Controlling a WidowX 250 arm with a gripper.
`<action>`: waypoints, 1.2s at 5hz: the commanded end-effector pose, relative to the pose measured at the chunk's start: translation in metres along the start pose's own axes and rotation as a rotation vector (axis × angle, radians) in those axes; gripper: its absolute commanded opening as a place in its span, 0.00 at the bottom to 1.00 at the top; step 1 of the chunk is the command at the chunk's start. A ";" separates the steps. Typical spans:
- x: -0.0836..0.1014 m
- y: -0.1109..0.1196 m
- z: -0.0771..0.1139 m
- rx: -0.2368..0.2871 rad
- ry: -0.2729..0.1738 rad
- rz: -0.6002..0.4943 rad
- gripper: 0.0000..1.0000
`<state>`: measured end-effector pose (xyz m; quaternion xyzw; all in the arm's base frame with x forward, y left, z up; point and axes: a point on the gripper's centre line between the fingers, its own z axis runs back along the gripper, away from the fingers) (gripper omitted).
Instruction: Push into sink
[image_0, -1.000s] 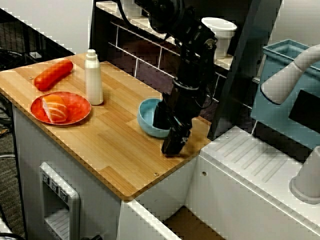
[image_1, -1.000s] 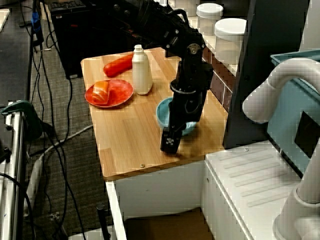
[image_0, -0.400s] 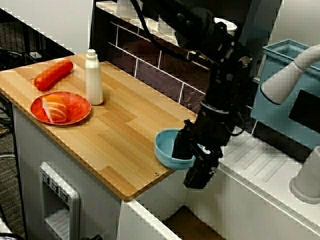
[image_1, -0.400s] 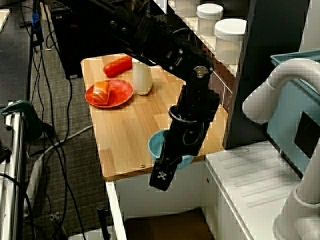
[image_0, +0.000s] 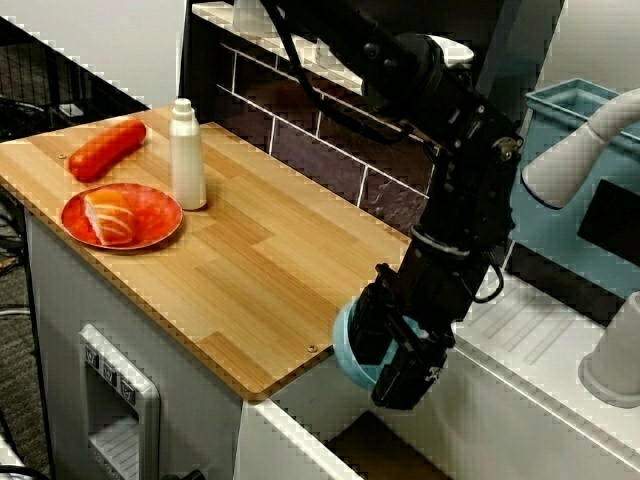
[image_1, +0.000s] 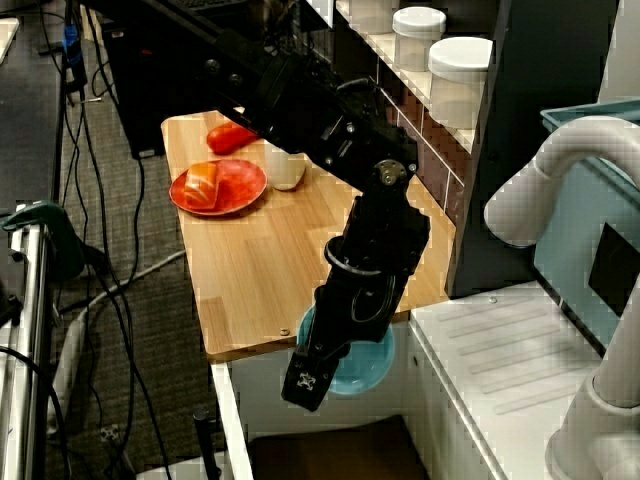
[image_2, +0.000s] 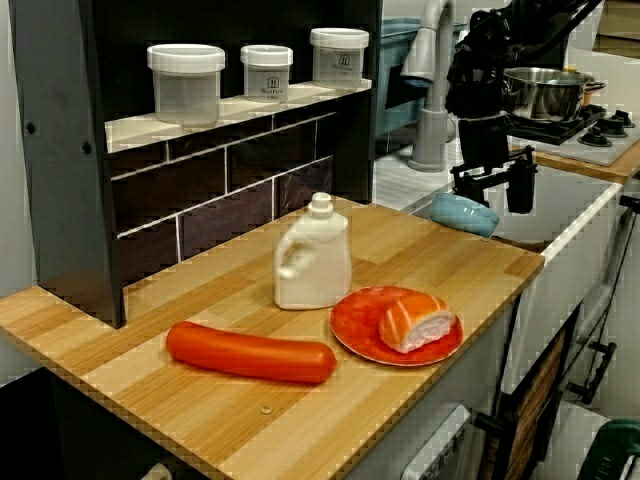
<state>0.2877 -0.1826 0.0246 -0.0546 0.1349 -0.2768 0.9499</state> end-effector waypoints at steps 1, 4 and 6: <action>0.003 -0.019 0.021 -0.003 -0.056 -0.024 1.00; 0.002 -0.029 0.015 -0.007 -0.048 -0.021 1.00; 0.001 -0.029 0.015 0.000 -0.053 -0.014 1.00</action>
